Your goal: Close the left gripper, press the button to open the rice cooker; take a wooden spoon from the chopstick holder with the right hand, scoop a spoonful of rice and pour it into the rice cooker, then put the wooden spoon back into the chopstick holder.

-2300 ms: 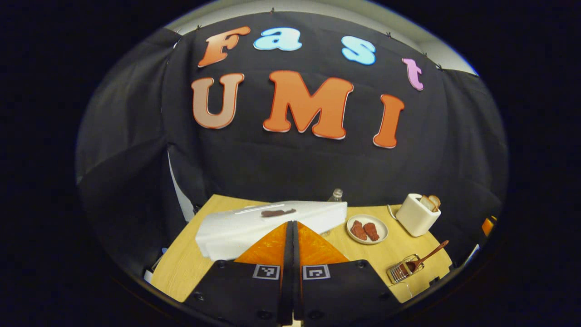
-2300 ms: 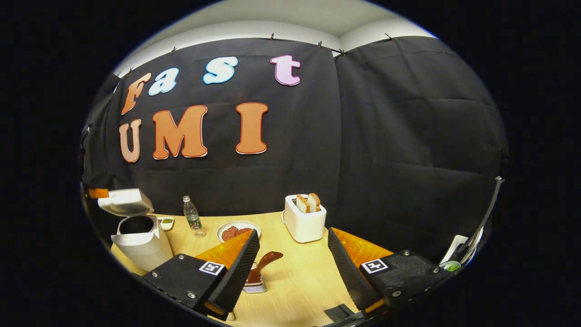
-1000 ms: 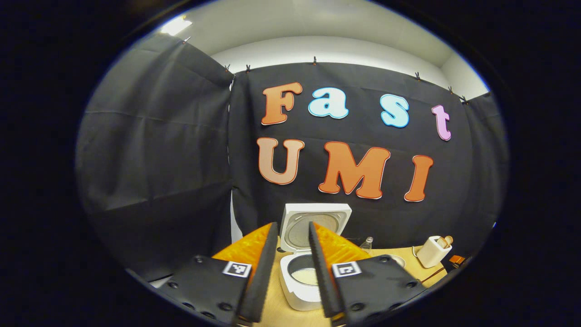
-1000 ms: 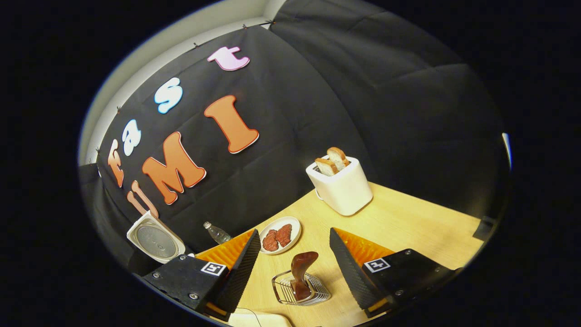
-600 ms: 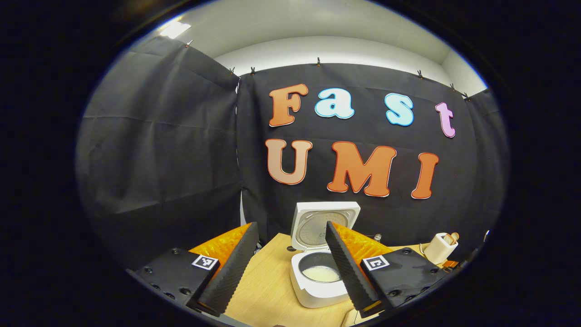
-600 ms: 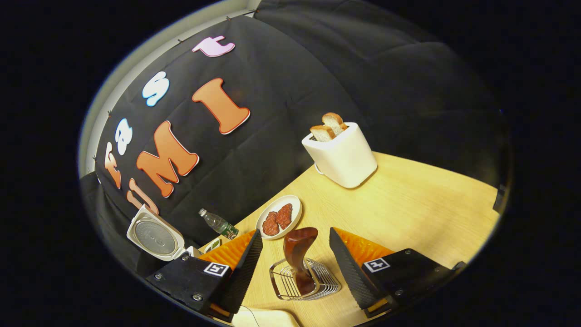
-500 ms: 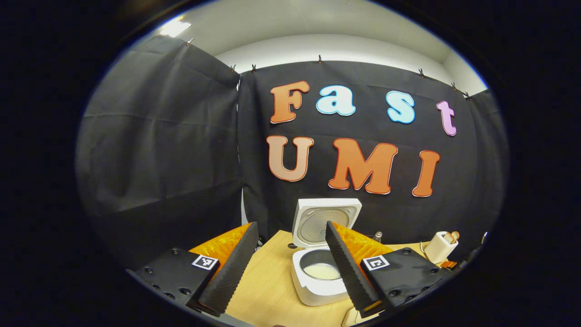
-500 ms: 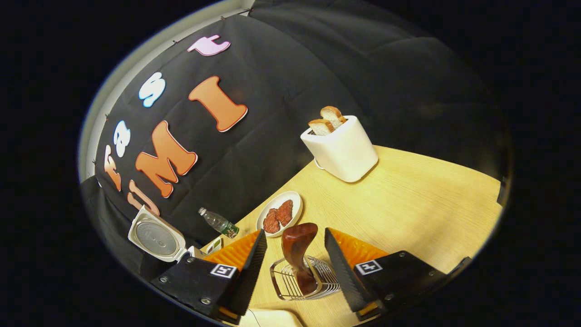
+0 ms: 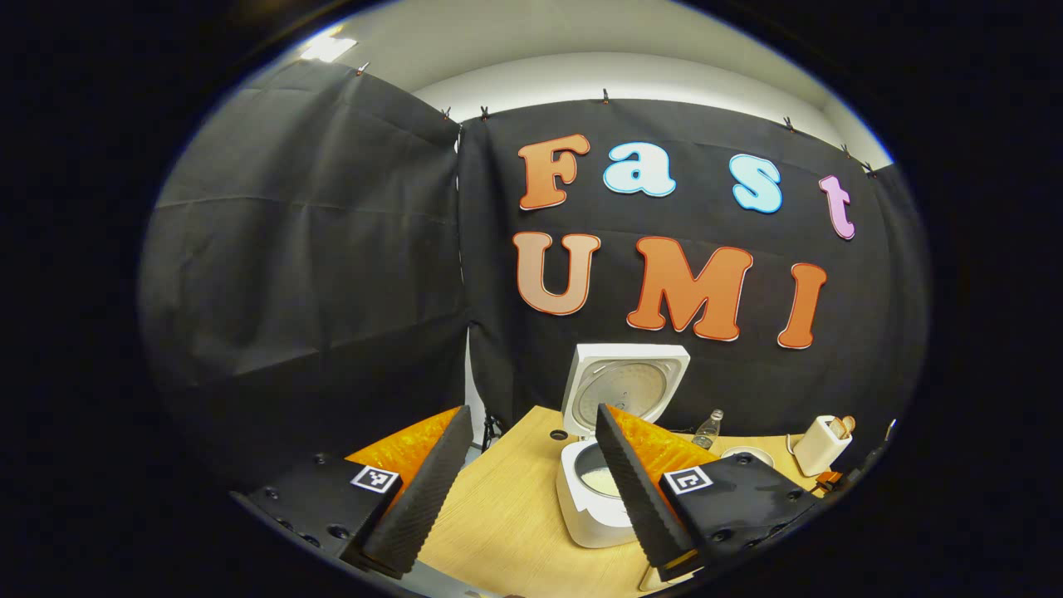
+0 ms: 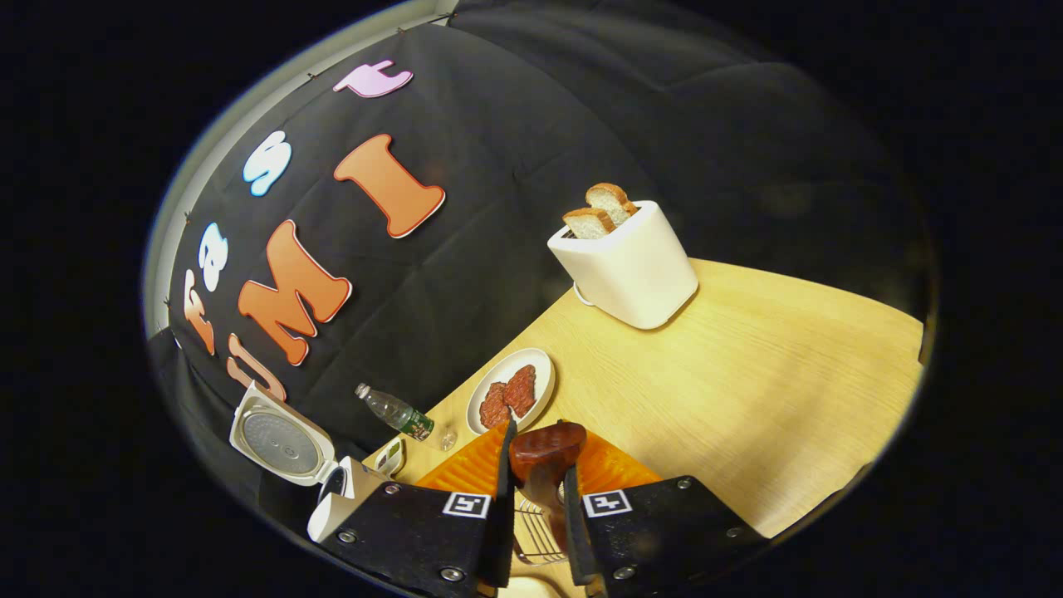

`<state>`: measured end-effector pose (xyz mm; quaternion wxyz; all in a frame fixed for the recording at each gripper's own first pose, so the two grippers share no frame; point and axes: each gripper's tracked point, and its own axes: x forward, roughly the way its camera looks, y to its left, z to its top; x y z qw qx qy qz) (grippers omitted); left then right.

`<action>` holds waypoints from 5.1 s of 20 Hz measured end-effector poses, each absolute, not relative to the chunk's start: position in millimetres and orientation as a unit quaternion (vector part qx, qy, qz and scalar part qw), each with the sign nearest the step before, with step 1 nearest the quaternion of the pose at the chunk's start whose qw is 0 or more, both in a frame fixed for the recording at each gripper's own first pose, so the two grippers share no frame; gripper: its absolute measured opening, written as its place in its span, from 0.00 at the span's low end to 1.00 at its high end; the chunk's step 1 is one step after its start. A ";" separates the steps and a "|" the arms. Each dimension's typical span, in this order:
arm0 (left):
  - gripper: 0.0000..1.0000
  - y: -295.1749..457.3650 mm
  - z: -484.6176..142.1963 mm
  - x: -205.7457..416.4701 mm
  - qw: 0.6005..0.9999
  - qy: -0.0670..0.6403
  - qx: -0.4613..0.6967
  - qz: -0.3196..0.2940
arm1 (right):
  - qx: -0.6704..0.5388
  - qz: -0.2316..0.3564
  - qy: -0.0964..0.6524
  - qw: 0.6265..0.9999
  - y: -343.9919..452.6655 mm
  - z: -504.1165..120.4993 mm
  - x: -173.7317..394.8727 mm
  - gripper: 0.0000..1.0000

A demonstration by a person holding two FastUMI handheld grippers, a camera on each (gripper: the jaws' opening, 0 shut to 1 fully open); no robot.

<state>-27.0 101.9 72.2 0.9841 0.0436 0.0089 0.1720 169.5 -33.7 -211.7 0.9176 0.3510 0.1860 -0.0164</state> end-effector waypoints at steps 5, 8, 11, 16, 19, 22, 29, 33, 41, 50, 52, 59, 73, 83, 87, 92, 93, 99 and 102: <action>1.00 100.8 76.7 -30.7 0.986 0.001 0.040 0.162 | 0.321 -0.004 0.181 0.929 -20.2 -182.7 171.6 0.18; 1.00 98.4 83.8 -28.6 0.989 -0.010 0.036 0.145 | 0.302 0.008 0.153 0.941 -15.5 -140.7 164.4 0.18; 1.00 99.9 89.9 -24.3 0.991 -0.014 0.038 0.126 | 0.273 0.017 0.117 0.955 -10.8 -94.4 144.9 0.18; 1.00 109.5 99.7 -17.5 0.992 -0.027 0.062 0.105 | 0.250 0.030 0.071 0.965 9.5 -39.2 101.9 0.18; 1.00 109.5 99.2 -10.9 0.994 -0.027 0.070 0.080 | 0.242 0.053 0.067 0.966 36.5 -31.1 72.7 0.18; 1.00 113.7 96.9 -4.0 0.996 -0.019 0.065 0.057 | 0.215 0.057 0.072 0.972 58.7 -39.6 53.4 0.18; 1.00 131.4 94.3 5.2 0.996 -0.013 0.080 0.025 | 0.162 0.064 0.102 0.979 108.0 -92.5 22.4 0.18; 1.00 137.7 85.0 9.2 0.996 -0.001 0.088 0.020 | 0.112 0.047 0.122 0.985 122.1 -135.6 18.5 0.18; 1.00 148.0 67.1 20.7 0.995 0.024 0.096 0.016 | -0.009 0.059 0.146 0.988 153.5 -184.7 -2.4 0.18; 1.00 161.7 49.3 23.2 0.994 0.042 0.103 0.020 | 0.198 0.044 0.159 0.966 158.0 -205.9 -15.8 0.18; 1.00 162.0 47.5 24.1 0.994 0.044 0.095 0.019 | 0.222 0.052 0.158 0.961 167.7 -206.5 -19.0 0.18; 1.00 158.8 42.5 23.3 0.995 0.048 0.082 0.008 | 0.373 0.021 0.163 0.913 156.0 -215.3 -4.3 0.18; 1.00 162.5 41.2 23.1 0.996 0.055 0.068 0.007 | 0.597 -0.014 0.196 0.778 137.0 -228.4 -3.3 0.18; 1.00 159.9 52.0 27.6 0.997 0.038 0.072 0.011 | 0.653 -0.015 0.161 0.740 111.4 -189.0 12.1 0.18; 1.00 157.9 53.1 31.2 0.996 0.036 0.075 0.011 | 0.669 -0.004 0.154 0.727 113.1 -164.9 18.6 0.18; 1.00 152.5 54.3 37.3 0.997 0.032 0.072 0.006 | 0.690 0.016 0.144 0.709 117.0 -135.0 30.6 0.18; 1.00 152.4 55.2 38.4 0.997 0.032 0.071 0.006 | 0.696 0.019 0.142 0.704 116.6 -126.0 30.2 0.18; 1.00 154.8 56.4 45.4 0.997 0.030 0.071 0.008 | 0.706 0.052 0.136 0.693 134.2 -86.6 54.2 0.18; 1.00 159.7 58.6 49.3 0.997 0.028 0.069 0.011 | 0.705 0.067 0.138 0.693 148.0 -69.1 71.0 0.22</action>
